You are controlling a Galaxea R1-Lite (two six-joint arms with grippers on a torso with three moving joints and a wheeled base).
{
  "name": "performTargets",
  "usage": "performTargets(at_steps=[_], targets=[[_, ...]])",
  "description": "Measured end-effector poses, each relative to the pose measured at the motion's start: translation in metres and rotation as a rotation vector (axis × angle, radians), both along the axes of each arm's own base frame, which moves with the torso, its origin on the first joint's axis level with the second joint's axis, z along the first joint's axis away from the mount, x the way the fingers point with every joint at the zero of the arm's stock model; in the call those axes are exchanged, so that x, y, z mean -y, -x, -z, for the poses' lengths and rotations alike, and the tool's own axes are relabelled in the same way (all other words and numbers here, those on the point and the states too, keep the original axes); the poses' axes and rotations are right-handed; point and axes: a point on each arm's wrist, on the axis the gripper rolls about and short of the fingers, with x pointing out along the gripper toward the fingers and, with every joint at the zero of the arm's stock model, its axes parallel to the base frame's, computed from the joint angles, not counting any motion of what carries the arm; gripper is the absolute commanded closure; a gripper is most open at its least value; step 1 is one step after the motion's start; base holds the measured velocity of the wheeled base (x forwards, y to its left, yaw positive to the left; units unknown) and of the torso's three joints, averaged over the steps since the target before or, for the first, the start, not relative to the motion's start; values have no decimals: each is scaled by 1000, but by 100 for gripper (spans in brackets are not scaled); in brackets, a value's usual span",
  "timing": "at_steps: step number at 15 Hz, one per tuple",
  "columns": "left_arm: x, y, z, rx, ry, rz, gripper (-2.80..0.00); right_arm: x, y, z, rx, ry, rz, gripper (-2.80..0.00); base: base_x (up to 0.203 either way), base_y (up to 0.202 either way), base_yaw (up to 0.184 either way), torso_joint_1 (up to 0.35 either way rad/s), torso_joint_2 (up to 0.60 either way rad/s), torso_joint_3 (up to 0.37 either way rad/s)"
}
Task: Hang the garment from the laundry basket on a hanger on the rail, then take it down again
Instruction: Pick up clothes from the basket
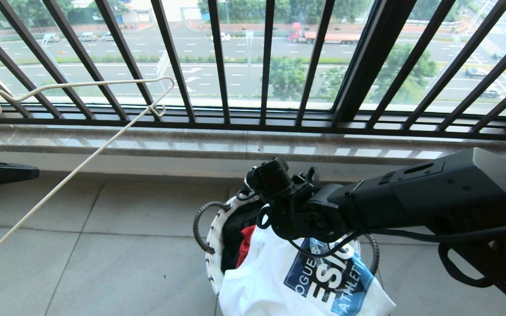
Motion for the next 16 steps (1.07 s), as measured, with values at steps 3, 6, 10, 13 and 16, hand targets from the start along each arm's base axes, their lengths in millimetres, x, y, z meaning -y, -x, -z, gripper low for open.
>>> performTargets(at_steps=[3, 6, 10, 13, 16], targets=[[0, 0, 0, -1, 1, 0, 0, -3, -1, 5, -5, 3, -2, -280, 0, 0, 0, 0, 0, 0], [0, 0, 1, -2, 1, 0, 0, -9, 1, 3, 4, -6, -15, -280, 0, 0, 0, 0, 0, 0], [0, 0, 0, -2, 1, 0, 0, -12, 0, 4, 7, -8, -17, -280, 0, 0, 0, 0, 0, 0], [0, 0, 1, -3, 1, 0, 0, -12, -1, 6, 3, -6, -18, -280, 0, 0, 0, 0, 0, 0], [0, 0, 1, -3, 1, 0, 0, -14, 0, 7, 0, -5, -22, -280, 0, 0, 0, 0, 0, 0]])
